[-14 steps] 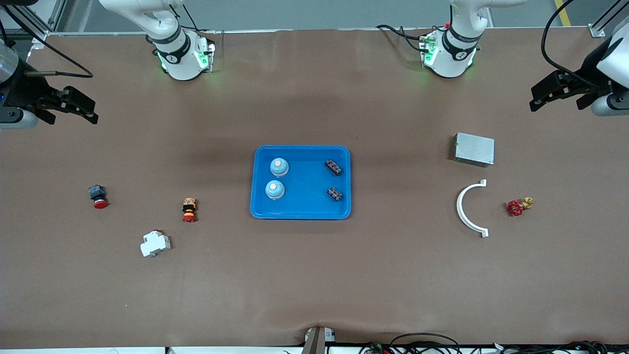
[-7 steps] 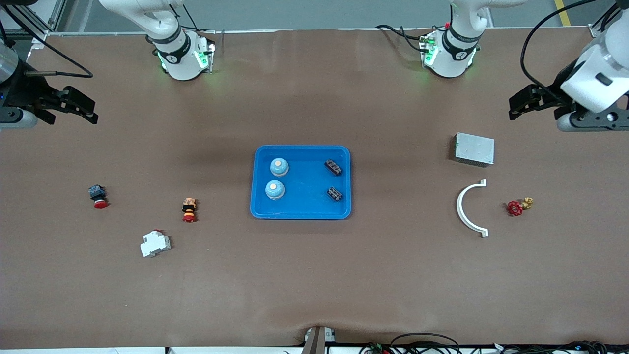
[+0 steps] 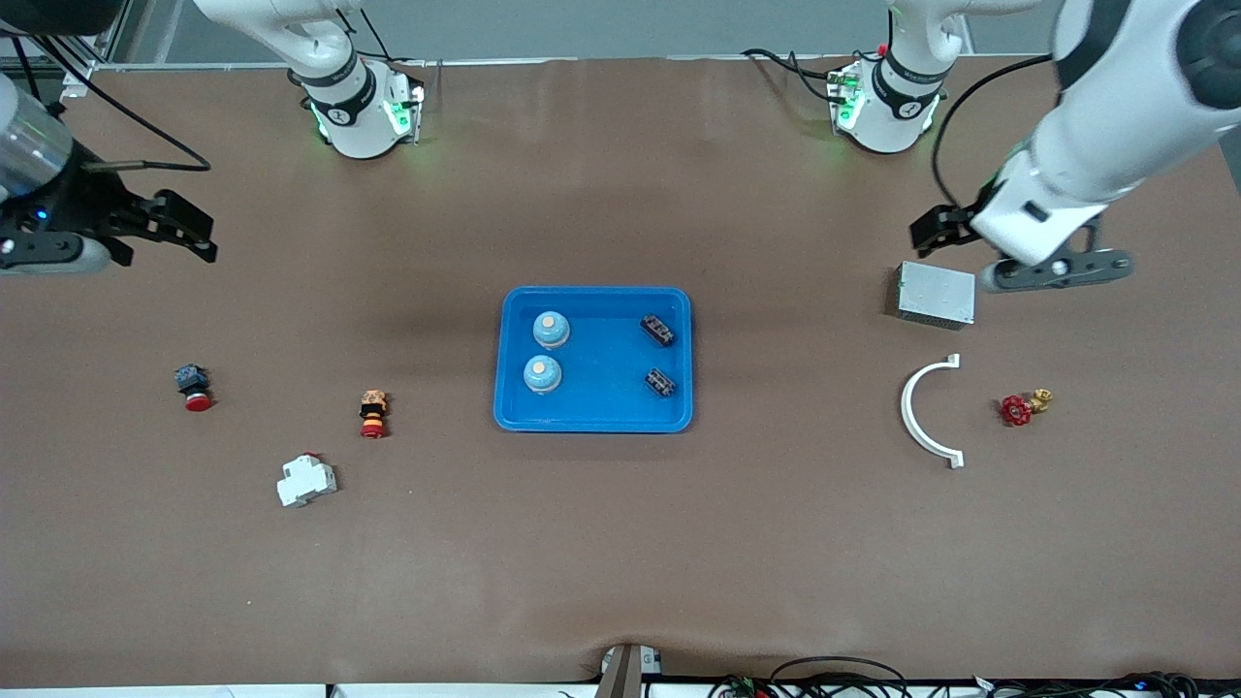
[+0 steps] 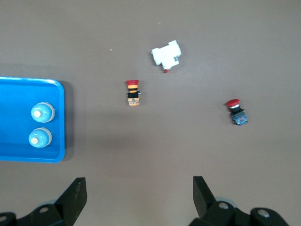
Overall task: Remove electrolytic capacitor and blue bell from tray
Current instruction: 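Move the right gripper to a bell while the left gripper reaches a capacitor, then grasp the bell with the right gripper while the left gripper lifts a capacitor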
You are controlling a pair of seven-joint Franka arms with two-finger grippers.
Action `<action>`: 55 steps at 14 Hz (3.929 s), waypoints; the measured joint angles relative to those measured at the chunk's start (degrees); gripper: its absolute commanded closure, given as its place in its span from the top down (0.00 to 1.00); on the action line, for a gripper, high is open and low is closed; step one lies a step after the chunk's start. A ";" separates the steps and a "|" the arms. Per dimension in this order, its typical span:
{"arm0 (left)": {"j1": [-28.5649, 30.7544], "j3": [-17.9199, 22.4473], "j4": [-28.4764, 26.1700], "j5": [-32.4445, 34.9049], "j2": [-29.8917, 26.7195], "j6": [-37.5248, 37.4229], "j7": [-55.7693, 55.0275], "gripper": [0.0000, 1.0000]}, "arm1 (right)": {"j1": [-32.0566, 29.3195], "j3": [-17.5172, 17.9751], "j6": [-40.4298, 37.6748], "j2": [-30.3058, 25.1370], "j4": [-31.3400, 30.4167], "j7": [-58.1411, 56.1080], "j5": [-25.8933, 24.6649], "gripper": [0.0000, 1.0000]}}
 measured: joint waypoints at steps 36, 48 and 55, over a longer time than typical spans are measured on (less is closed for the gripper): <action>-15.11 -12.62 -1.60 4.06 37.65 43.53 -64.95 0.59 | 23.75 0.25 26.41 33.19 4.24 25.17 6.56 1.00; -16.95 -11.93 -0.88 7.58 40.19 43.55 -67.21 0.00 | 25.45 0.25 32.88 41.09 4.30 25.32 6.56 1.00; -14.26 -11.56 1.07 9.41 32.74 39.20 -67.21 0.00 | 27.95 0.31 33.35 43.07 4.25 25.43 6.57 1.00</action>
